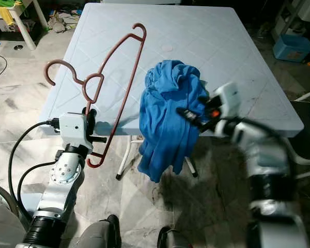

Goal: Hang hanger

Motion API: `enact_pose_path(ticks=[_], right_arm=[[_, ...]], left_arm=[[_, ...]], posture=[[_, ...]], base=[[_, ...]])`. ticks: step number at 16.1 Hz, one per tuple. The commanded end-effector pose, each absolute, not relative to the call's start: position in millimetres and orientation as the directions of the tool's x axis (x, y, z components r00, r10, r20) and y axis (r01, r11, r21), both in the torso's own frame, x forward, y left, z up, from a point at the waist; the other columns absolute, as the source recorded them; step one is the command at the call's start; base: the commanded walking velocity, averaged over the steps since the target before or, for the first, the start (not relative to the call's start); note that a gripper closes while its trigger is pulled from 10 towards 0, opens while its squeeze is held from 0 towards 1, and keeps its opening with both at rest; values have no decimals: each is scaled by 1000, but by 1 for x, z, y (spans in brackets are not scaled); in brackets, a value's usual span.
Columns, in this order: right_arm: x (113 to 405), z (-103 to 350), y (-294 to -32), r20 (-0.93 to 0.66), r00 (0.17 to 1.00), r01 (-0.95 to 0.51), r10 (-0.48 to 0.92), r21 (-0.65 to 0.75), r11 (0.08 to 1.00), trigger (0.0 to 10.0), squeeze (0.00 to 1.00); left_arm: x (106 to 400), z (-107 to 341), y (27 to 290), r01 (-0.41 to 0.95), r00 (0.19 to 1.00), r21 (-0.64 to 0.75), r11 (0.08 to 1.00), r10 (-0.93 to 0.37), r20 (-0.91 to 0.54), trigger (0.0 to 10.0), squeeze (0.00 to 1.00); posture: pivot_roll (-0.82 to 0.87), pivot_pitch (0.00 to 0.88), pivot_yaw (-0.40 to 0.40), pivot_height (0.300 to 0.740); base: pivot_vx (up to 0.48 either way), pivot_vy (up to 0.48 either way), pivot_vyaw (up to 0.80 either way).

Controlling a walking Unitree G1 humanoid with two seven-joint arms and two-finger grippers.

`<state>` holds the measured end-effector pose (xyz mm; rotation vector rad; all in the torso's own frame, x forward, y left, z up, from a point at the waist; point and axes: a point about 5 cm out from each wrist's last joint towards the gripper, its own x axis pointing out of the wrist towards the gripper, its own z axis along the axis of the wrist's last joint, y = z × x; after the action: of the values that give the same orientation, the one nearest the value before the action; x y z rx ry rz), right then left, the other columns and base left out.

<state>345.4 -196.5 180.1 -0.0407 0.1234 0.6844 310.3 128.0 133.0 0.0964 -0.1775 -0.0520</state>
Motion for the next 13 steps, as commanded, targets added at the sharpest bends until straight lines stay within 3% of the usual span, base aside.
enact_pose_path(ticks=[1,2,3,4,7,9,11,13], right_arm=[[344,176,-191,-138,773,-626,619,-10,780,10000,1000],[344,173,-180,-120,791,-604,601,8,797,10000,1000],[345,167,-171,-121,814,-574,568,-20,819,10000,765],[347,162,-166,-122,836,-540,534,-16,841,10000,0],[355,155,-158,-105,930,-363,351,-141,921,10000,0],[356,150,-152,-124,951,-306,284,-241,921,10000,0],[355,138,-145,-172,945,-315,279,-245,917,10000,0],[354,126,-140,-201,940,-306,275,-142,941,10000,0]], left_arm=[[311,133,125,53,982,102,993,-70,176,10000,0],[311,133,126,54,982,101,993,-72,177,10000,0],[311,132,126,54,982,100,994,-71,176,10000,0],[311,132,126,54,982,100,994,-71,176,10000,0],[310,132,126,53,982,101,994,-70,178,10000,0],[310,132,126,52,982,101,994,-70,178,10000,0],[310,132,126,53,981,101,993,-70,178,10000,0],[309,132,125,53,981,100,994,-70,179,10000,0]], posture=[[60,138,-19,740],[60,141,-20,740],[60,140,-20,740],[60,140,-20,740],[67,144,-22,740],[69,145,-23,740],[69,146,-25,740],[70,148,-26,740]], base=[[0,0,0],[0,0,0],[0,0,0],[0,0,0],[0,0,0],[0,0,0],[0,0,0],[0,0,0]])
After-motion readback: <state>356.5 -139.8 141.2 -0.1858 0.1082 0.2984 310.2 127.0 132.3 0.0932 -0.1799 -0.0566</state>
